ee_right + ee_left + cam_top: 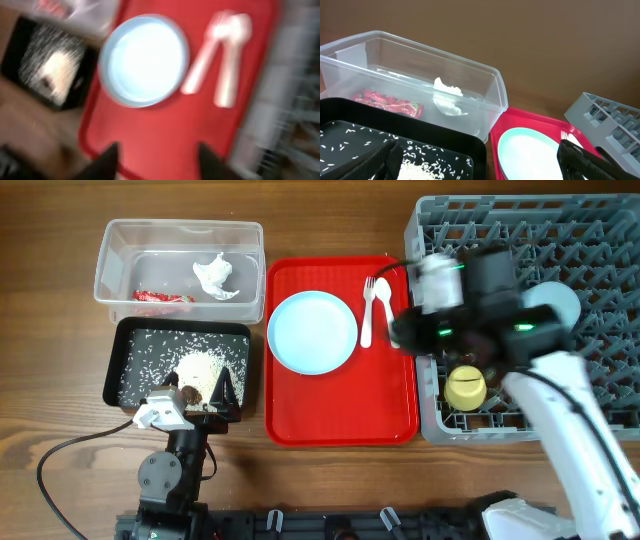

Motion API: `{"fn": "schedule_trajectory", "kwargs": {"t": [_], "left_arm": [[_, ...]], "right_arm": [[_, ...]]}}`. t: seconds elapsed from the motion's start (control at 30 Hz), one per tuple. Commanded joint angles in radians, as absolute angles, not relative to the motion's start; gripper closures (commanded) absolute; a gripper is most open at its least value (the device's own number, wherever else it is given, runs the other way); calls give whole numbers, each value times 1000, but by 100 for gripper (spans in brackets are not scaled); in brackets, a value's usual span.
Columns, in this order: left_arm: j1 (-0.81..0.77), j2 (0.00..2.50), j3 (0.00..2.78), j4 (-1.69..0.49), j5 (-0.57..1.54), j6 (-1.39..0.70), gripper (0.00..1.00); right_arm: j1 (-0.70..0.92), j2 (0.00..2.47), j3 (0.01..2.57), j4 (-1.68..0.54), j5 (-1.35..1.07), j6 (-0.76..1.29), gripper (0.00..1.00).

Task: Sort waste into correct bins and load items into the dishwasher rack

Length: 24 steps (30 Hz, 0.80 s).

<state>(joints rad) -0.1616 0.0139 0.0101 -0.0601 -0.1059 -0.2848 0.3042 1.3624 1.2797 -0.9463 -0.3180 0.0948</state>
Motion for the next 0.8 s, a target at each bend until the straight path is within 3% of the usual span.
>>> {"fn": "schedule_trajectory", "kwargs": {"t": [0.0, 0.1, 0.27, 0.3, 0.37, 0.4, 0.57, 0.77], "left_arm": [[-155, 7, 6, -61, -98, -269, 0], [-155, 7, 6, -61, -98, -269, 0], [-155, 7, 6, -61, -98, -269, 0], [-155, 7, 6, -60, -98, -269, 0], [-155, 7, 6, -61, -98, -269, 0], [-155, 7, 6, -61, -98, -269, 0], [-155, 7, 6, -60, -98, -269, 0], [-155, 7, 6, -61, -98, -269, 0]], "right_arm": [[433, 1486, 1252, -892, -236, 309, 39], [452, 1658, 1252, -763, -148, 427, 40], [452, 1917, 1252, -619, -173, 633, 58], [453, 1953, 1252, -603, -203, 665, 64], [453, 2003, 1252, -585, -263, 714, 87], [453, 2006, 1251, -585, -263, 735, 92], [461, 2007, 1248, -589, -255, 814, 93], [455, 1945, 1249, -599, -218, 736, 96]]}}
